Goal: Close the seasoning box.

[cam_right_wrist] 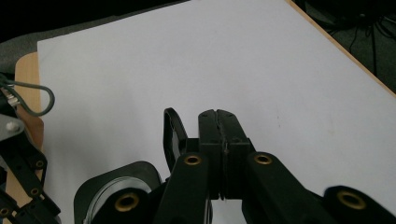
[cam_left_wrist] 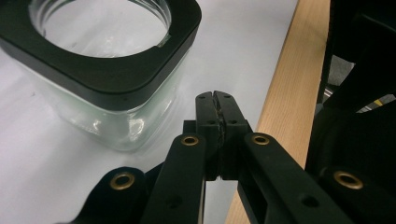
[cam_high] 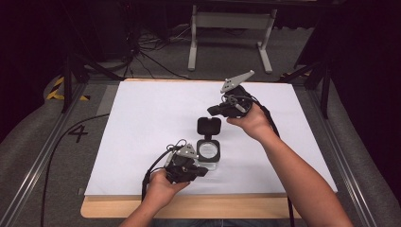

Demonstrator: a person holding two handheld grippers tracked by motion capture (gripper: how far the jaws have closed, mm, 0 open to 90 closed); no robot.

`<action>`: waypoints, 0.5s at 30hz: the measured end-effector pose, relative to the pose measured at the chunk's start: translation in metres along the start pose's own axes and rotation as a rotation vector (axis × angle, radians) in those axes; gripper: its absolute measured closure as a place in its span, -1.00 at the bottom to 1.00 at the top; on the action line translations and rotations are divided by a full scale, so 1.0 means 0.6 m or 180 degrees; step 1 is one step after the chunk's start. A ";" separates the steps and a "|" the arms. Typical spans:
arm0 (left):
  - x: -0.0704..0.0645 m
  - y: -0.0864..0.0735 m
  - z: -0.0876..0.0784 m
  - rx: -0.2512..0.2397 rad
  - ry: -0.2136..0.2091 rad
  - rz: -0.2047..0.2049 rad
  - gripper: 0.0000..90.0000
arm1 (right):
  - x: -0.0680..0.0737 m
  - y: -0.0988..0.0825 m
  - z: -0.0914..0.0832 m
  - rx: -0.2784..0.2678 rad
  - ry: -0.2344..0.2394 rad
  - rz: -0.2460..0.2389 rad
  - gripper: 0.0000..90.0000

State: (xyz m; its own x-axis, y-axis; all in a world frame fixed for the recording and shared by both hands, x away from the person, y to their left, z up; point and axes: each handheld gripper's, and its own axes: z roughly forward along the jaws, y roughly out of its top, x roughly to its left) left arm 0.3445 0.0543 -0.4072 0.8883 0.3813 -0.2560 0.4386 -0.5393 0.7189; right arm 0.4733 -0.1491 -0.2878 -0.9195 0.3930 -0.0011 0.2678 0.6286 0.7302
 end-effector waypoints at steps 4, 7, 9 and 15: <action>0.000 0.002 0.007 -0.0029 0.0007 -0.0014 0.99 | -0.001 0.007 0.015 0.0127 0.0037 -0.0005 0.99; 0.003 0.003 0.008 -0.0046 -0.0022 -0.0039 0.99 | -0.001 0.005 0.019 0.0167 0.0064 0.0000 0.99; 0.006 0.002 0.009 -0.0073 -0.0004 -0.0022 0.99 | -0.001 0.004 0.019 0.0159 0.0081 0.0003 0.99; 0.015 0.001 0.009 -0.0170 0.0017 -0.0113 0.99 | 0.003 0.004 0.016 0.0160 0.0067 -0.0024 0.99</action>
State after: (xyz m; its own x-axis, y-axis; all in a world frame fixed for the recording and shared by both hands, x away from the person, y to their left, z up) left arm 0.3533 0.0534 -0.4125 0.8715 0.4037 -0.2786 0.4619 -0.4845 0.7429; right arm 0.4751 -0.1403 -0.2926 -0.9273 0.3743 0.0085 0.2746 0.6646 0.6949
